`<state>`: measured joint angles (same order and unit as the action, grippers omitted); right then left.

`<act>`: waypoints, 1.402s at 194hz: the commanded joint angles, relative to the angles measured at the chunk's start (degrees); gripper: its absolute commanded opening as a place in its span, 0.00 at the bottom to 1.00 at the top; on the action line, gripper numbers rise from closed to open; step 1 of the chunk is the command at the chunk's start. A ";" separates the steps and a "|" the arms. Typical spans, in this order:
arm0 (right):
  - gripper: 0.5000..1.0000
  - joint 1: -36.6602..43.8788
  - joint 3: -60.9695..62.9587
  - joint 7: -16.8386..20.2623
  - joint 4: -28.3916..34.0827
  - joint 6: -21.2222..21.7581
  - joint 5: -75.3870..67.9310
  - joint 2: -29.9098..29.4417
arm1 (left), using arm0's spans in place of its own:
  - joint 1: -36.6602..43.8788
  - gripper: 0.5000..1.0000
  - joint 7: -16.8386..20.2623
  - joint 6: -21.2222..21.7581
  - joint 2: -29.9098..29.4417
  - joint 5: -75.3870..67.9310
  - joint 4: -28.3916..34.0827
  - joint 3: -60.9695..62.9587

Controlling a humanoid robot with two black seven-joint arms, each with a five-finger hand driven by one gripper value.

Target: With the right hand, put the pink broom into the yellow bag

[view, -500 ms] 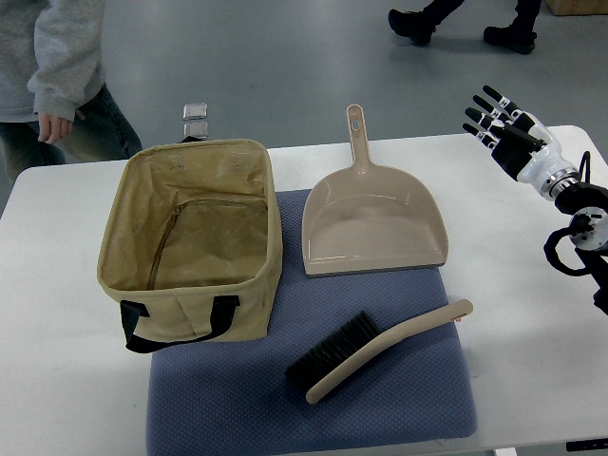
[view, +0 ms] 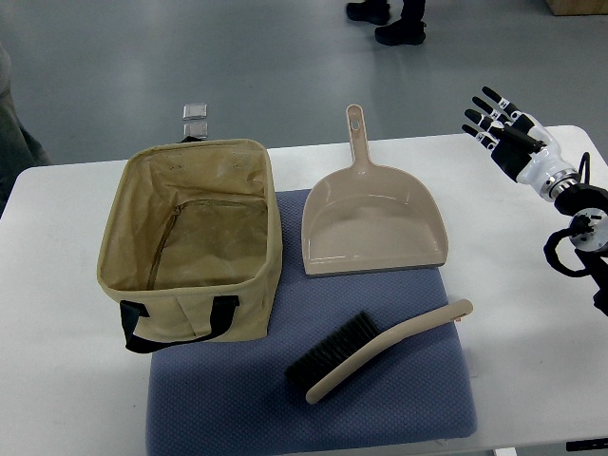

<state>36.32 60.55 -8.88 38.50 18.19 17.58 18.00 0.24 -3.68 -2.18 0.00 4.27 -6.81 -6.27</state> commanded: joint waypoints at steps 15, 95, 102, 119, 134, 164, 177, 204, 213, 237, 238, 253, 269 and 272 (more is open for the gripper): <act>0.86 0.15 0.18 0.00 0.00 -0.08 -0.09 0.11 | 0.03 1.00 -0.01 0.07 0.00 -0.05 -0.22 0.03; 0.86 1.30 0.10 0.00 0.00 0.71 0.27 0.37 | -0.06 1.00 -0.01 0.07 0.00 -0.05 -0.13 0.12; 0.86 1.30 0.10 0.00 0.00 0.71 0.27 0.37 | -0.06 1.00 -0.01 0.07 0.00 -0.05 -0.13 0.12; 0.86 1.38 0.01 0.00 0.00 0.71 0.27 0.46 | -0.06 1.00 -0.01 0.07 0.00 -0.05 -0.22 0.12; 0.86 1.38 0.01 0.00 0.00 0.71 0.35 0.46 | 0.03 1.00 -0.01 0.07 0.00 -0.05 -0.22 0.12; 0.86 1.30 0.01 0.00 0.00 0.71 0.35 0.55 | -0.06 1.00 -0.01 0.07 0.00 -0.05 -0.13 0.12; 0.86 1.30 -0.08 0.00 0.09 0.79 0.44 0.37 | -0.06 1.00 -0.01 0.07 0.00 -0.05 -0.13 0.12; 0.86 1.12 -0.17 0.00 0.26 1.50 1.23 0.29 | -0.06 1.00 0.08 0.07 0.00 -0.05 -0.22 0.12; 0.86 1.12 -0.17 0.00 0.26 2.20 1.85 0.20 | 0.03 1.00 -0.01 0.07 0.00 -0.05 -0.13 0.12; 0.86 1.12 -0.17 -0.09 0.17 3.17 2.81 0.20 | -0.06 1.00 -0.01 0.07 0.00 -0.05 -0.13 0.12; 0.86 1.12 -0.17 -0.09 0.17 3.17 2.81 0.20 | -0.06 1.00 -0.01 0.07 0.00 -0.05 -0.13 0.12; 0.86 1.12 -0.17 -0.09 0.26 3.34 3.61 0.20 | 0.03 1.00 -0.01 0.07 0.00 -0.05 -0.13 0.12; 0.86 1.03 -0.43 -0.27 0.35 3.69 4.84 0.29 | 0.03 1.00 -0.01 0.07 0.00 -0.05 -0.13 0.12; 0.86 1.03 -0.69 -0.35 0.35 4.04 5.19 0.37 | 0.03 1.00 -0.01 0.07 0.00 -0.05 -0.13 0.12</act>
<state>37.44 60.32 -9.03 38.75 21.53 21.25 18.23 0.21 -3.69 -2.12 0.00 4.21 -6.94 -6.15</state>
